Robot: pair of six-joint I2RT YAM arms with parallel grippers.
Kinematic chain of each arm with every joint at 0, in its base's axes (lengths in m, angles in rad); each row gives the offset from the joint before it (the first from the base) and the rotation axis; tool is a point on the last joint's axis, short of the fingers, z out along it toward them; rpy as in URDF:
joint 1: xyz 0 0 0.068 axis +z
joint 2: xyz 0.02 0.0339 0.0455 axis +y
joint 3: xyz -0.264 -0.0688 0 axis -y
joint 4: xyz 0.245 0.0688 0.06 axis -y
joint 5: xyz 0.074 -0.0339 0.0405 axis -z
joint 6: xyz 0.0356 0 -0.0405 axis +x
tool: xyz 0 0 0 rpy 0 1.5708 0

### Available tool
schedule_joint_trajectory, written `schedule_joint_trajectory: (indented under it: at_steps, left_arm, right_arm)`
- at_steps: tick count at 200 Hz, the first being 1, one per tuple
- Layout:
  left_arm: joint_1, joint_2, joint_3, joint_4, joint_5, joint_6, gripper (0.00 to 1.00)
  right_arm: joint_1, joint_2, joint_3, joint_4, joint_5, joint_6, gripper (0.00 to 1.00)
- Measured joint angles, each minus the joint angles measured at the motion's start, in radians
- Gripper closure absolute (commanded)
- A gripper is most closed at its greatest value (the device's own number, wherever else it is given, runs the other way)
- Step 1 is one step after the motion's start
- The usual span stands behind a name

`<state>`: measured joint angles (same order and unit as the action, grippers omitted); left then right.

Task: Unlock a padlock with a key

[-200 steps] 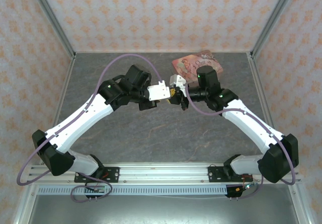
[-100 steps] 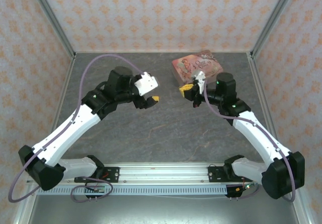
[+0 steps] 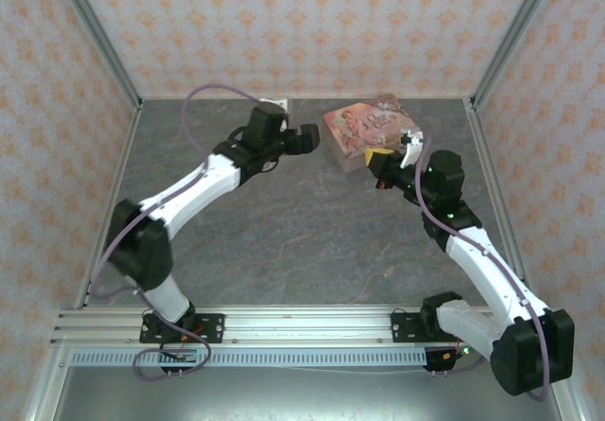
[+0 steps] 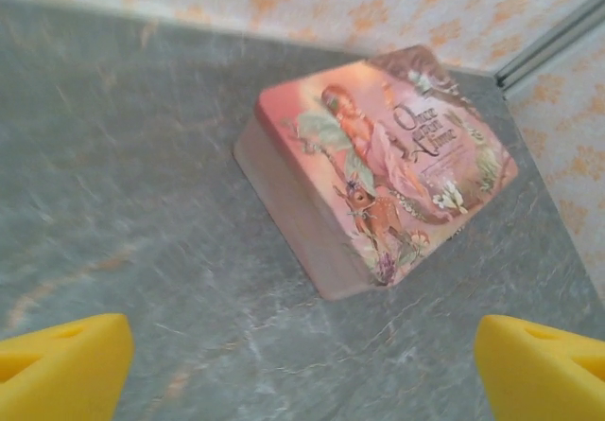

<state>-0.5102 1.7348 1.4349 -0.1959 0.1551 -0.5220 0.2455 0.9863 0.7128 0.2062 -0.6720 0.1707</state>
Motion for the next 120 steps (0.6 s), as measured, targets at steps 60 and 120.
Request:
schedule_joint_trajectory:
  at_steps: [60, 120]
  left_arm:
    - [-0.008, 0.418, 0.349, -0.043, 0.109, -0.266, 0.12]
    - [-0.045, 0.575, 0.512, -0.134, 0.175, -0.350, 0.13]
  right_arm:
    - [0.000, -0.098, -0.004, -0.054, 0.060, 0.077, 1.00]
    - [0.000, -0.137, -0.005, -0.151, 0.116, 0.076, 1.00]
